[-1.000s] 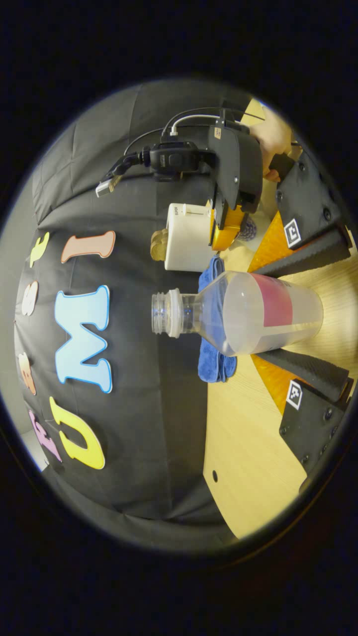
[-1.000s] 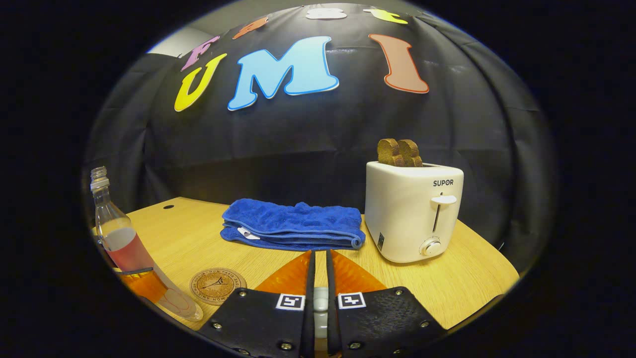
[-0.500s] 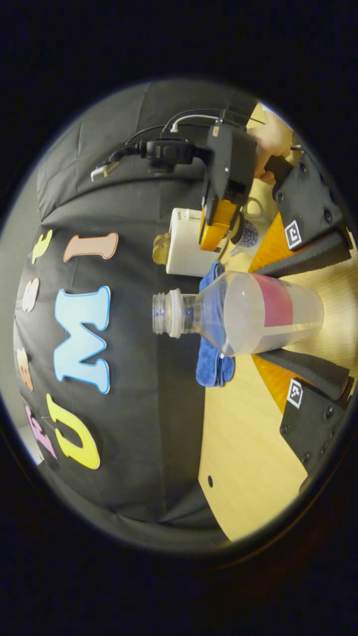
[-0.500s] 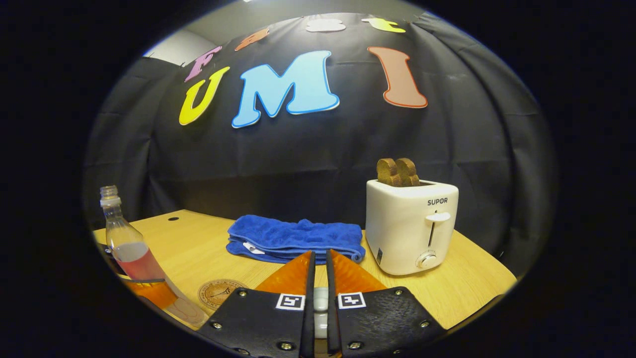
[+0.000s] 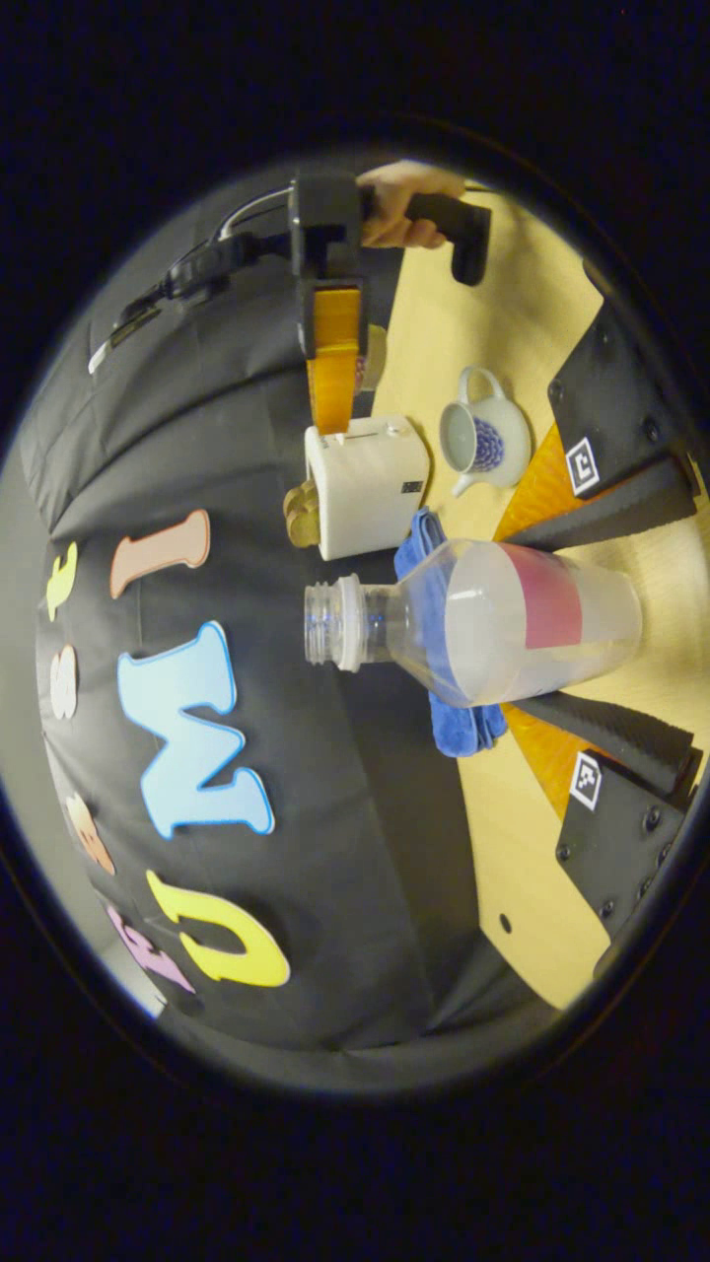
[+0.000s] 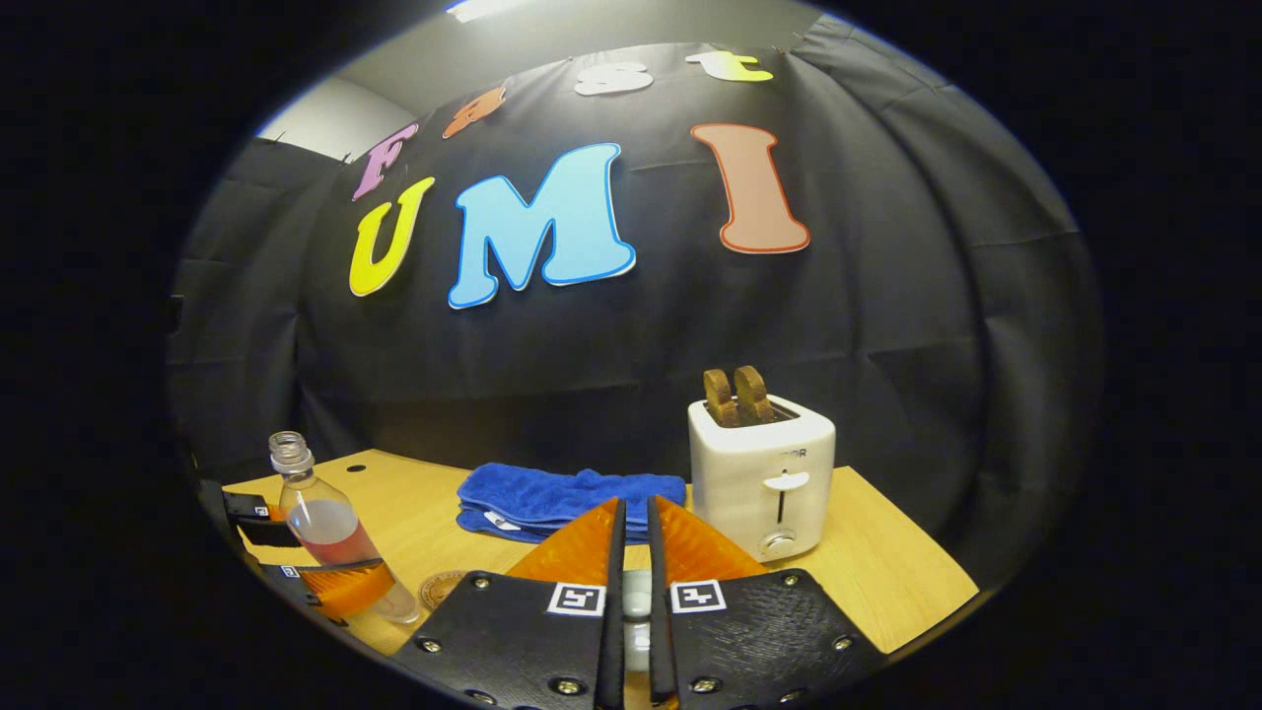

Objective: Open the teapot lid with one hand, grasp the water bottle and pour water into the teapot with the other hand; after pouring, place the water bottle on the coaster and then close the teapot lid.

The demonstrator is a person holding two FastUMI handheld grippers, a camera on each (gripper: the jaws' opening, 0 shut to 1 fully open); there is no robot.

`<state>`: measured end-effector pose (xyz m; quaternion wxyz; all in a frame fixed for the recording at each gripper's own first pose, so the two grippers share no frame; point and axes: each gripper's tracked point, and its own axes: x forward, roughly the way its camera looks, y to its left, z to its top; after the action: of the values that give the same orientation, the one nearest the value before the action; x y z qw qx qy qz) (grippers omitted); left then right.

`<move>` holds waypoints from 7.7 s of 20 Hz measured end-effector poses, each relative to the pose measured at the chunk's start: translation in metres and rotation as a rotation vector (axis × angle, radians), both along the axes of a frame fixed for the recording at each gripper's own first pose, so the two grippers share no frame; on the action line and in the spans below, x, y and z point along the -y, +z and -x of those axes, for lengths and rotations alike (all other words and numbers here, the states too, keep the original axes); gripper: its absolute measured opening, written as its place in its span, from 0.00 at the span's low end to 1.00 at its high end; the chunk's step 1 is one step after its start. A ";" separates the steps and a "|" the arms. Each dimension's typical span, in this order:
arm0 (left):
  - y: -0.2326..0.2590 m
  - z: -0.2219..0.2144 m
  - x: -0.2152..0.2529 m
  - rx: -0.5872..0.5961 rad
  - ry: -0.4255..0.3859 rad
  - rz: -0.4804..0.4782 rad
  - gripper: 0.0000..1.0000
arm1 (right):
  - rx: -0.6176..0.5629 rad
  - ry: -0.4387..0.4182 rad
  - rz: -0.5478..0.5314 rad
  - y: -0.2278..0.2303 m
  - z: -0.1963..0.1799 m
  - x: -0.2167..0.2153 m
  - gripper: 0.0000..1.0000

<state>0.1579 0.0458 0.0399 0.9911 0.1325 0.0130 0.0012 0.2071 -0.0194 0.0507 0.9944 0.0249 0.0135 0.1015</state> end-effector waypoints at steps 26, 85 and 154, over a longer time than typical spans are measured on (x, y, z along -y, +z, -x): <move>-0.017 -0.084 0.035 -0.319 -0.092 -1.260 0.85 | -0.090 -0.098 -0.058 -0.043 0.028 0.099 0.10; 0.032 -0.081 0.068 -0.365 -0.100 -1.826 0.85 | -0.087 -0.114 -0.111 -0.034 0.031 0.116 0.10; -0.054 -0.115 0.087 0.051 -0.099 0.224 0.89 | -0.175 0.140 -0.070 -0.033 -0.018 -0.042 0.10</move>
<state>0.2725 -0.0413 -0.0141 0.9985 0.0213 -0.0186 -0.0459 0.2254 0.0225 0.0181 0.9785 0.0674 0.0982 0.1684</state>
